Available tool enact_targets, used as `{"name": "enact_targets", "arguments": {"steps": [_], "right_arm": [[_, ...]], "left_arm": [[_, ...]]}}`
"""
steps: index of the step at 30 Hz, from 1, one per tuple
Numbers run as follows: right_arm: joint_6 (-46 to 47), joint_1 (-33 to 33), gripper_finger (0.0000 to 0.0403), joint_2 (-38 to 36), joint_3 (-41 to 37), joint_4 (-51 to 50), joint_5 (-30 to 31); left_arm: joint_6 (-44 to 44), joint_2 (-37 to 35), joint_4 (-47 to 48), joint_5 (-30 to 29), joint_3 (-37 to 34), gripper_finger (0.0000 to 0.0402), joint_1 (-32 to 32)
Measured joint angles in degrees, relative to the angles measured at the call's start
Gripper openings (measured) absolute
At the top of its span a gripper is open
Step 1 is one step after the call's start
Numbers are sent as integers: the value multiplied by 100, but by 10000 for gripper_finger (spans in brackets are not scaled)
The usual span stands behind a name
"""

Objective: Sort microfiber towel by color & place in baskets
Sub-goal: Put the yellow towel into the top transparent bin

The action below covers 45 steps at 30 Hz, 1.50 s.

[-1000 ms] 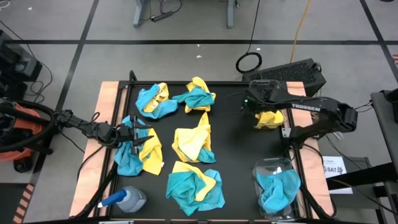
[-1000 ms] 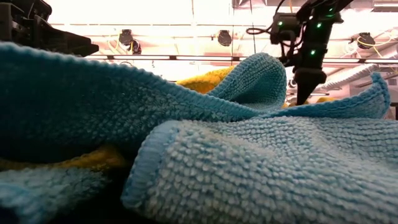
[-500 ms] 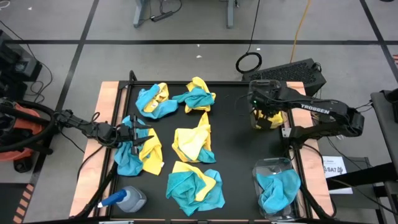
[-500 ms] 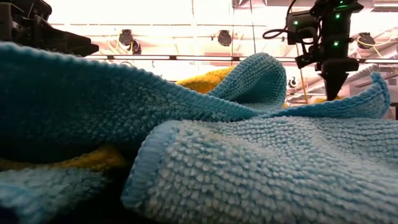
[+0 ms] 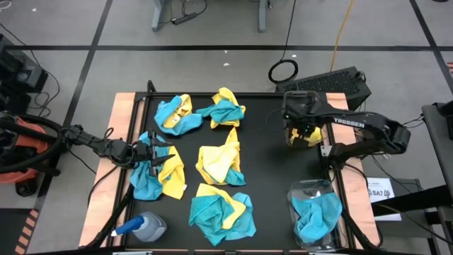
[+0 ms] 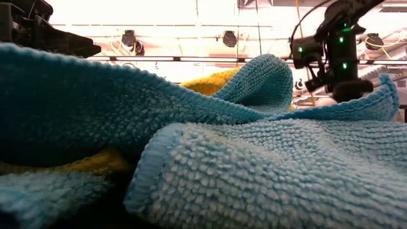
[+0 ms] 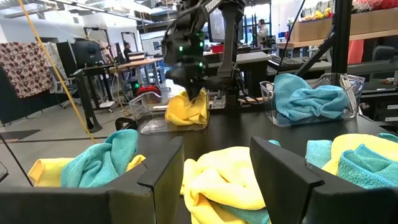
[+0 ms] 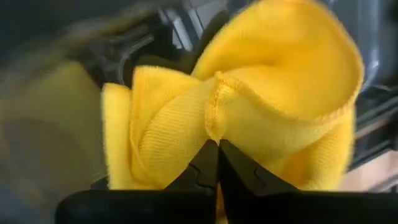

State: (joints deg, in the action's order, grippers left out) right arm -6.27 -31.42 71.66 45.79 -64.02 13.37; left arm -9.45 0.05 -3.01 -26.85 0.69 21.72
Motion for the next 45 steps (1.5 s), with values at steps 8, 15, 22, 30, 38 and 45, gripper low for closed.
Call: {"name": "enact_targets", "arguments": {"steps": [8, 15, 22, 30, 38, 45], "right_arm": [[-78, -272, 2, 40, -102, 331, -9], [-199, -427, 21, 40, -102, 467, -261], [-168, -428, 112, 9, -7, 366, -138], [101, -428, 181, -382, 1033, -471, -107], [111, -384, 185, -1009, 2244, -729, -213], [78, -233, 185, -1437, 2587, -577, -1274]], "left_arm": [[2, -2, 0, 2, 0, 192, 2], [2, -2, 0, 0, -2, 192, 0], [1, -2, 1, 0, 0, 192, 1], [0, -2, 2, 0, -1, 192, 1], [0, -2, 0, 2, 0, 192, 1], [1, -2, 0, 1, -1, 192, 1]]}}
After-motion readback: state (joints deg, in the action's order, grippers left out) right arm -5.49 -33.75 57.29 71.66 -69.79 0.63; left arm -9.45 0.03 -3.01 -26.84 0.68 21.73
